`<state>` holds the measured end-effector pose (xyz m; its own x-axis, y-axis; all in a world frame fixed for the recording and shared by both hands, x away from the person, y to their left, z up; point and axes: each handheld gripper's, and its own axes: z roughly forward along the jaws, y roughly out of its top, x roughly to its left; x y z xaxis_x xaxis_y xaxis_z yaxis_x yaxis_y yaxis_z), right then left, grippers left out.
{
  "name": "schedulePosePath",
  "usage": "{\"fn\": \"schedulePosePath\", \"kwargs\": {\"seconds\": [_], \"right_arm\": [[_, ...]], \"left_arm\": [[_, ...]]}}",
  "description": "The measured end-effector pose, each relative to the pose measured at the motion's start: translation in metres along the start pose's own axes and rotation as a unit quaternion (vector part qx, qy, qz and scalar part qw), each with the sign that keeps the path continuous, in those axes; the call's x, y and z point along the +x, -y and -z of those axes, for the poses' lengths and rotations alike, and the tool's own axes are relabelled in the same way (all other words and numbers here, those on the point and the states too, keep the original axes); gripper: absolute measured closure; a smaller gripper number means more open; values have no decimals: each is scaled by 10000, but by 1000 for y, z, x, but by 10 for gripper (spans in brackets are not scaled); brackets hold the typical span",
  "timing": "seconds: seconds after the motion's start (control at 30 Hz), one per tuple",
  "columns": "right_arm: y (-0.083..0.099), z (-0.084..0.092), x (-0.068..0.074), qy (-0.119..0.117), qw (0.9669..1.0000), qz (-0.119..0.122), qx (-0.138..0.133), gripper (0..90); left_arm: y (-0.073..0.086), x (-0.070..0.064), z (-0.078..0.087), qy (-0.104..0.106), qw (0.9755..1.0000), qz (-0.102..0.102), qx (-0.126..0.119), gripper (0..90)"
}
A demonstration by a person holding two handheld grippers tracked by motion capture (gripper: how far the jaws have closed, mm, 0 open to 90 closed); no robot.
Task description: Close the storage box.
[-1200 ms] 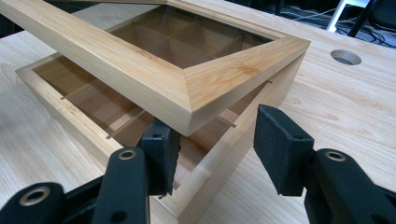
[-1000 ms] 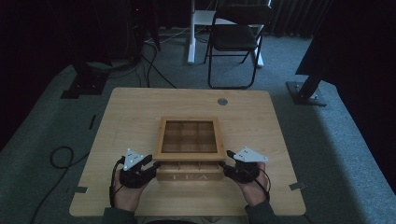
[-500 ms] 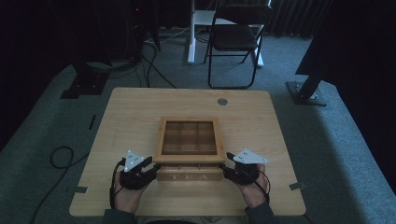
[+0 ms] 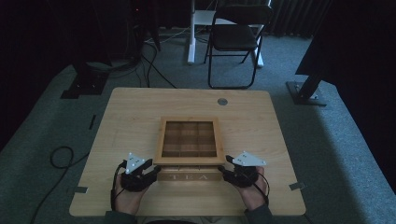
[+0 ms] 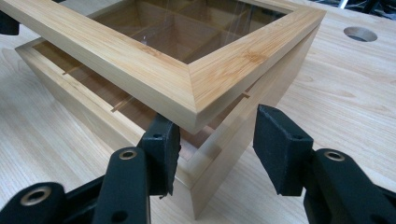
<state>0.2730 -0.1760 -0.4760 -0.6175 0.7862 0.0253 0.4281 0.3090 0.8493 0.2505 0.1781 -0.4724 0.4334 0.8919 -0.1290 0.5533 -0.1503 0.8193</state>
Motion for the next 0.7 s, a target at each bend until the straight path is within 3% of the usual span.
{"fn": "schedulePosePath", "kwargs": {"seconds": [0.7], "right_arm": [[10, -3, 6, -65, 9999, -11, 84, 531]], "left_arm": [[10, -3, -3, 2, 9999, 49, 121, 570]]}}
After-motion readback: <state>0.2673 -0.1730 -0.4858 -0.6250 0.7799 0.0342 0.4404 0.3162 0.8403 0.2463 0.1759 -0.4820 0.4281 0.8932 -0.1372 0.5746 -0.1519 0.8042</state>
